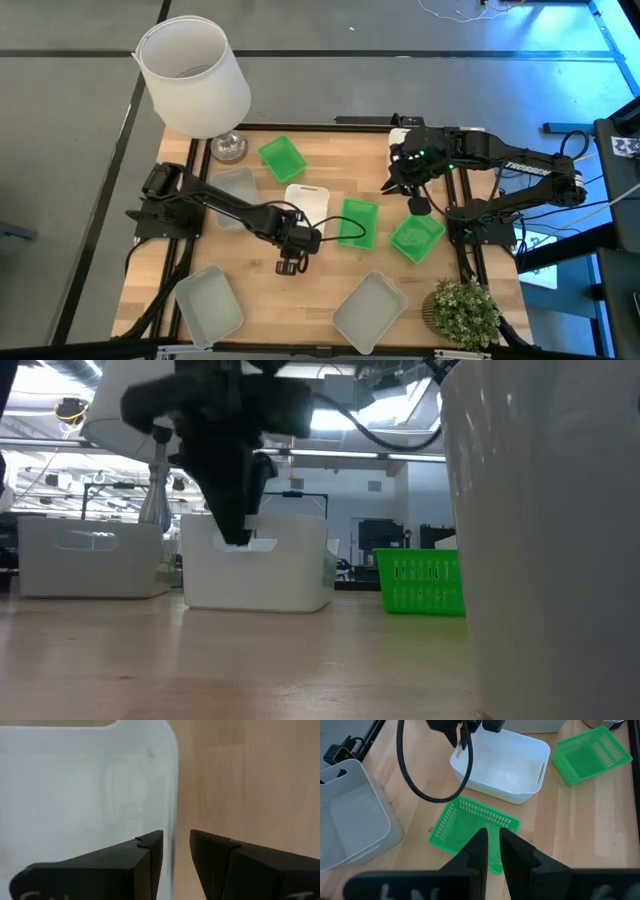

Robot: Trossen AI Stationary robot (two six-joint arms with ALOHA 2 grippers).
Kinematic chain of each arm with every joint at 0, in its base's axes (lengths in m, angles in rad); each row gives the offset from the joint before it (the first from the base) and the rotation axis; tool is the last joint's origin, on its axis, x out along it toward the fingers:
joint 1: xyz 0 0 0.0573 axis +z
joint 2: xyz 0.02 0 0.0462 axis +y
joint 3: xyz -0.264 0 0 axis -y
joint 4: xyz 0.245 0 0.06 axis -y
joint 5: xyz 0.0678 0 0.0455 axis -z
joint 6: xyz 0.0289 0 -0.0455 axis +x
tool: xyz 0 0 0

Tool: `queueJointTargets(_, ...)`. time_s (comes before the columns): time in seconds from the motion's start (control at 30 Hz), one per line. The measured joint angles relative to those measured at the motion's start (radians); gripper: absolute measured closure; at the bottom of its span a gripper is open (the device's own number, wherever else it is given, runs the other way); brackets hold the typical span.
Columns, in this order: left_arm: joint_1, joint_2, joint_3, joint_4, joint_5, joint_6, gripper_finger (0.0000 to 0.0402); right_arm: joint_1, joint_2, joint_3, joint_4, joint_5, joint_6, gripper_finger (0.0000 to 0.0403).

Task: Stack baskets by color
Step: Stack the bottom white bin on top of the top white bin

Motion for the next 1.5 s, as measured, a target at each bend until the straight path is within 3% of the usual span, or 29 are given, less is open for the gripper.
queueJointTargets(0.23,0.004,0.064,0.000,0.013,-0.029,0.014,0.0321,0.000,0.000,0.000,0.000,0.000,0.002,0.0354)
queueJointTargets(0.4,0.026,0.078,0.002,0.009,0.005,0.007,0.0387,0.000,-0.012,0.000,0.000,0.001,0.002,0.0354)
queueJointTargets(0.5,0.048,0.078,0.031,-0.016,0.005,0.013,0.0396,0.000,-0.040,0.000,-0.001,0.007,0.002,0.0354)
queueJointTargets(0.97,0.212,0.077,0.467,-0.309,-0.070,0.260,0.0401,0.000,-0.212,0.000,-0.033,0.111,0.006,0.0354)
queueJointTargets(1.17,0.326,0.076,0.616,-0.109,-0.063,0.309,0.0401,0.000,-0.234,0.000,-0.068,0.266,0.010,0.0354)
queueJointTargets(1.3,0.398,0.076,0.626,0.023,-0.044,0.308,0.0401,0.000,-0.248,0.000,-0.088,0.332,0.007,0.0354)
queueJointTargets(1.5,0.456,0.109,0.624,0.259,0.075,0.334,0.0401,0.000,-0.306,0.000,-0.094,0.450,0.092,0.0354)
